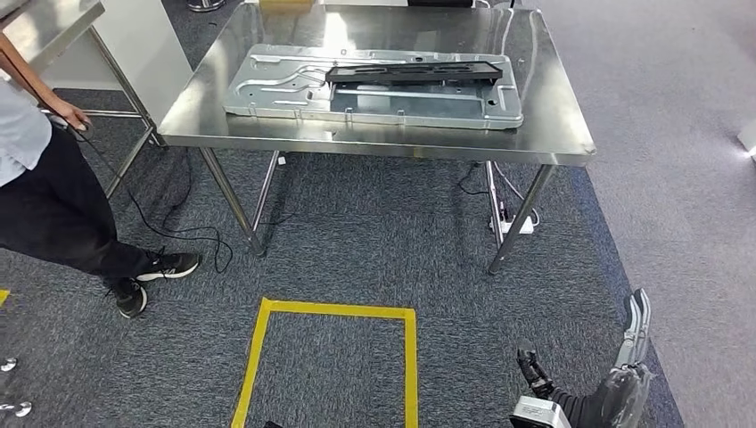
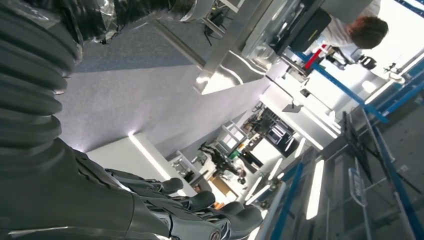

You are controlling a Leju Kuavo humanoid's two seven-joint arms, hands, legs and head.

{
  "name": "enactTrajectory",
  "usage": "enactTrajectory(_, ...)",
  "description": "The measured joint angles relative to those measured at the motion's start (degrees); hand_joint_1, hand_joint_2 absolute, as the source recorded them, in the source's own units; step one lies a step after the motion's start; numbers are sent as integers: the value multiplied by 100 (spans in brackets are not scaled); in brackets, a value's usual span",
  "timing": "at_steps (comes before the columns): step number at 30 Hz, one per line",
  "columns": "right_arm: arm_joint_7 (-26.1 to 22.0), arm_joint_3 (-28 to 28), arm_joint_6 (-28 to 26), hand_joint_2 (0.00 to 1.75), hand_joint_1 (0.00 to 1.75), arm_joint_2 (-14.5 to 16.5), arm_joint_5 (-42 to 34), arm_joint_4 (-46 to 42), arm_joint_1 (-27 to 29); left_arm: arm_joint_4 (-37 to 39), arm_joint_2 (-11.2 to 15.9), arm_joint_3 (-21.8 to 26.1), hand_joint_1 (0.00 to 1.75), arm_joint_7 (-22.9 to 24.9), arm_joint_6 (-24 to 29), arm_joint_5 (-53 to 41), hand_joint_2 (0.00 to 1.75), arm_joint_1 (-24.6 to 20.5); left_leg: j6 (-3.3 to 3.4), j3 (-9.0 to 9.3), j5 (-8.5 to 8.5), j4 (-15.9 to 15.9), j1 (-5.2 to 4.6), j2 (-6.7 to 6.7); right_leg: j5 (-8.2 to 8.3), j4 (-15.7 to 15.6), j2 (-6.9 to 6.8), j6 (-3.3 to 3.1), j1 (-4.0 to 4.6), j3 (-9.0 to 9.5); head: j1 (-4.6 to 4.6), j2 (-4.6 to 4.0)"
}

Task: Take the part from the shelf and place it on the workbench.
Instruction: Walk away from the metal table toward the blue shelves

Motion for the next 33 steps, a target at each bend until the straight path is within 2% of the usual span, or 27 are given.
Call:
enactTrajectory(2,0,0,0,175,0,-1,-12,2,0,0,1,0,0,-1,0,1,0,2,-45,-248,-497,726,15,-6,98,10,-10,-36,4,-135,-5,0)
enactTrajectory(3,0,0,0,175,0,-1,-13,5,2,0,2,0,0,0,0,1,0,4,-62,-322,-635,1033,20,-6,146,20,-12,-34,7,-208,-5,0)
enactTrajectory(4,0,0,0,175,0,-1,-15,9,1,0,2,0,0,0,0,1,0,6,-73,-308,-654,1172,25,-6,191,33,-12,-27,7,-278,-5,0)
enactTrajectory(5,0,0,0,175,0,-1,-18,14,2,0,3,0,0,0,0,1,0,7,-77,-182,-563,1091,31,-6,231,50,-12,-15,7,-343,-5,0)
enactTrajectory(6,0,0,0,175,0,-1,-20,18,1,0,3,0,0,0,0,1,0,5,-71,49,-407,799,36,-6,265,69,-12,0,6,-397,-5,0)
enactTrajectory(8,1,0,0,175,0,-1,-27,21,-1,0,5,0,0,-1,2,1,0,-7,-31,623,-182,-56,33,-11,322,123,-10,46,11,-485,-4,0)
enactTrajectory(9,1,0,0,175,0,-1,-29,21,-1,0,6,0,0,-4,4,2,0,-11,-1,798,-142,-359,22,-15,353,147,-12,77,17,-514,-2,0)
enactTrajectory(10,1,0,0,175,0,-1,-32,21,-3,0,7,0,0,-8,7,5,0,-13,28,884,-142,-533,9,-19,387,163,-13,111,21,-537,-4,0)
enactTrajectory(12,0,0,0,175,0,-1,-36,21,-4,0,8,-1,0,-16,11,13,0,-7,97,841,-100,-589,1,-20,459,160,-15,187,27,-560,-8,0)
enactTrajectory(13,0,0,0,175,0,-1,-37,21,-2,0,8,-2,0,-16,13,16,0,-6,140,814,-57,-610,11,-10,438,182,-5,220,20,-585,-12,0)
enactTrajectory(14,0,0,0,175,0,-2,-39,21,0,0,9,-2,0,-17,14,18,0,-8,193,770,0,-629,24,0,330,269,5,249,14,-630,-9,0)
enactTrajectory(15,0,0,0,175,0,-2,-39,21,2,0,9,-2,0,-17,14,18,0,-10,240,712,63,-646,36,12,122,471,16,276,8,-710,-6,0)
enactTrajectory(17,0,0,0,175,0,-2,-40,26,3,0,10,-2,0,-18,15,19,0,-11,290,573,170,-636,31,30,-430,1167,25,323,-9,-930,-2,0)
enactTrajectory(18,1,0,0,175,0,-2,-40,29,4,0,11,-2,0,-17,15,19,0,-8,291,500,220,-623,28,35,-611,1513,26,345,-12,-1013,-2,0)
enactTrajectory(19,1,0,0,175,0,-2,-40,33,4,0,14,-2,0,-17,15,19,0,-5,287,429,265,-606,25,39,-664,1717,26,359,-14,-1023,-2,0)
enactTrajectory(20,1,0,0,175,0,-2,-41,35,4,0,16,-2,0,-17,15,19,0,-4,279,360,305,-584,24,40,-597,1713,25,363,-17,-926,-3,0)
enactTrajectory(21,1,0,0,175,0,-2,-42,38,3,0,17,-2,0,-17,15,19,0,-4,267,293,337,-557,24,39,-454,1476,25,356,-18,-707,-3,0)
enactTrajectory(22,0,0,0,175,0,-3,-42,38,1,0,18,-2,0,-18,15,19,0,-5,252,237,364,-528,24,37,-311,1073,25,339,-19,-403,-2,0)
enactTrajectory(23,1,0,0,175,0,-3,-42,38,-6,0,18,-2,0,-18,15,19,0,-5,231,186,388,-495,16,34,-240,617,26,314,-8,-93,-2,0)
enactTrajectory(24,0,0,0,175,0,-3,-42,37,-10,0,18,-2,0,-18,15,19,0,-6,203,152,414,-470,9,31,-202,274,29,283,7,127,-5,0)
enactTrajectory(25,-1,0,-1,175,0,-3,-42,36,-13,0,18,-2,0,-19,15,19,0,-7,171,131,441,-451,2,29,-209,67,32,254,23,239,-3,0)
enactTrajectory(28,-1,0,-1,175,0,-4,-42,36,-13,0,19,-2,0,-20,15,18,0,-3,63,88,520,-439,0,23,-151,-14,30,152,27,181,2,0)
enactTrajectory(29,0,0,0,175,0,-4,-43,37,-12,0,19,-2,0,-20,15,19,0,-1,32,47,455,-382,2,15,-105,-25,23,106,12,140,-1,0)
enactTrajectory(30,0,0,0,175,0,-4,-44,36,-11,0,20,-2,0,-20,15,21,0,1,4,-23,297,-225,6,6,-53,-41,14,58,-5,89,-5,0)
enactTrajectory(31,0,0,0,175,0,-3,-45,36,-9,0,20,-2,0,-20,15,24,0,1,-19,-126,54,49,18,-1,-2,-44,2,23,-12,31,-10,0)
enactTrajectory(33,0,0,0,175,0,-4,-49,36,0,0,20,-2,0,-20,14,30,0,3,-58,-352,-440,795,30,-5,87,-19,-8,-7,-1,-111,-18,0)
